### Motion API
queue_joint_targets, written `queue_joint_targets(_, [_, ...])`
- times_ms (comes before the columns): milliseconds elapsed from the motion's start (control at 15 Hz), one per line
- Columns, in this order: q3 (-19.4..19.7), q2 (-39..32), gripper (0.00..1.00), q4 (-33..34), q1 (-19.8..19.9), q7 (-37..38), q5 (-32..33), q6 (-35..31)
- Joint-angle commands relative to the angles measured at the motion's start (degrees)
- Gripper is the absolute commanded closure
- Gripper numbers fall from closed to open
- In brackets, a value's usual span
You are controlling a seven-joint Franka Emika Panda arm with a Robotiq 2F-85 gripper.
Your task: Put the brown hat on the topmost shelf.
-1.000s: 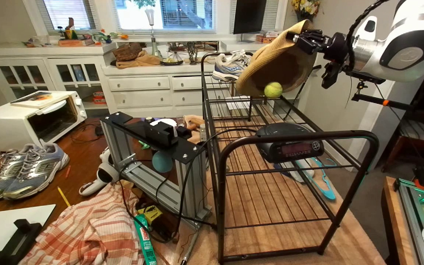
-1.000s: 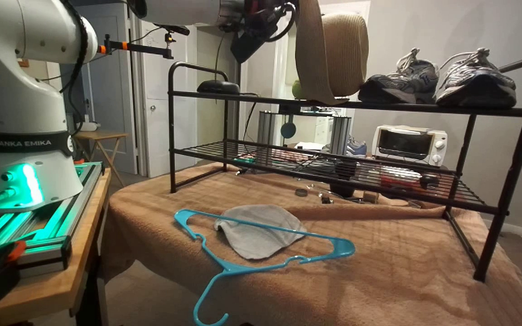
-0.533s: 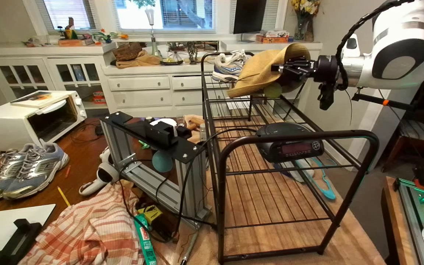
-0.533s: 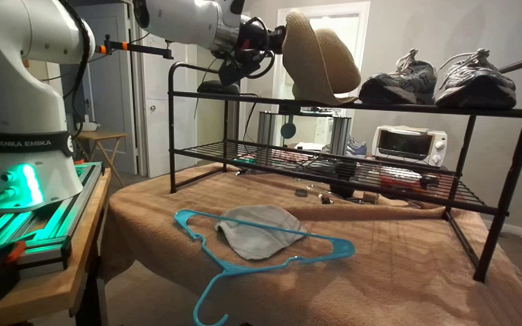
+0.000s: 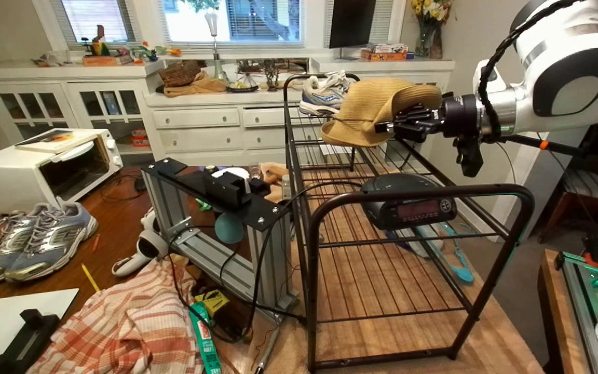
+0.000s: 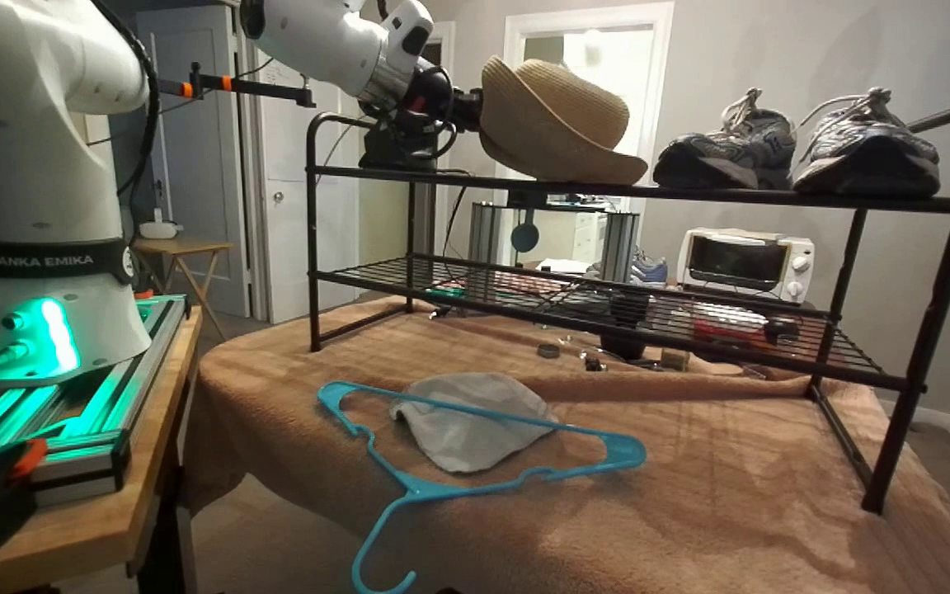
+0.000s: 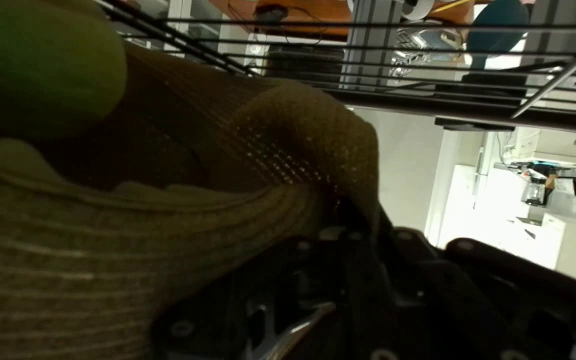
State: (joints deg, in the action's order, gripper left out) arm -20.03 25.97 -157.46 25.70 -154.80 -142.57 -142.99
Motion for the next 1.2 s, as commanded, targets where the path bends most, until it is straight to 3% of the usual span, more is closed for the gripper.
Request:
queue_joint_targets(0, [4.35,-0.86,0.99,0.73,-7.59,2.75,4.11,-7.18])
queue_joint_targets(267, [5.72,-1.34,0.99,1.09,-12.33,8.03,10.31,-13.22])
queue_joint_targets(333, [6.0,-1.42,0.95,1.0,-13.22,9.35,11.82,-13.17])
queue_joint_targets(400, [6.1,-1.6,0.7,1.08,-14.18,11.36,14.03,-14.23])
queue_joint_targets(533, [6.44,-1.42,0.66,0.89,-16.61,16.25,19.91,-14.64])
queue_joint_targets(867, [6.54,0.53,0.29,0.1,-21.54,35.74,39.86,-17.98])
queue_joint_targets(1133, [6.76,1.17,0.01,-0.47,-21.97,51.23,56.81,-24.7])
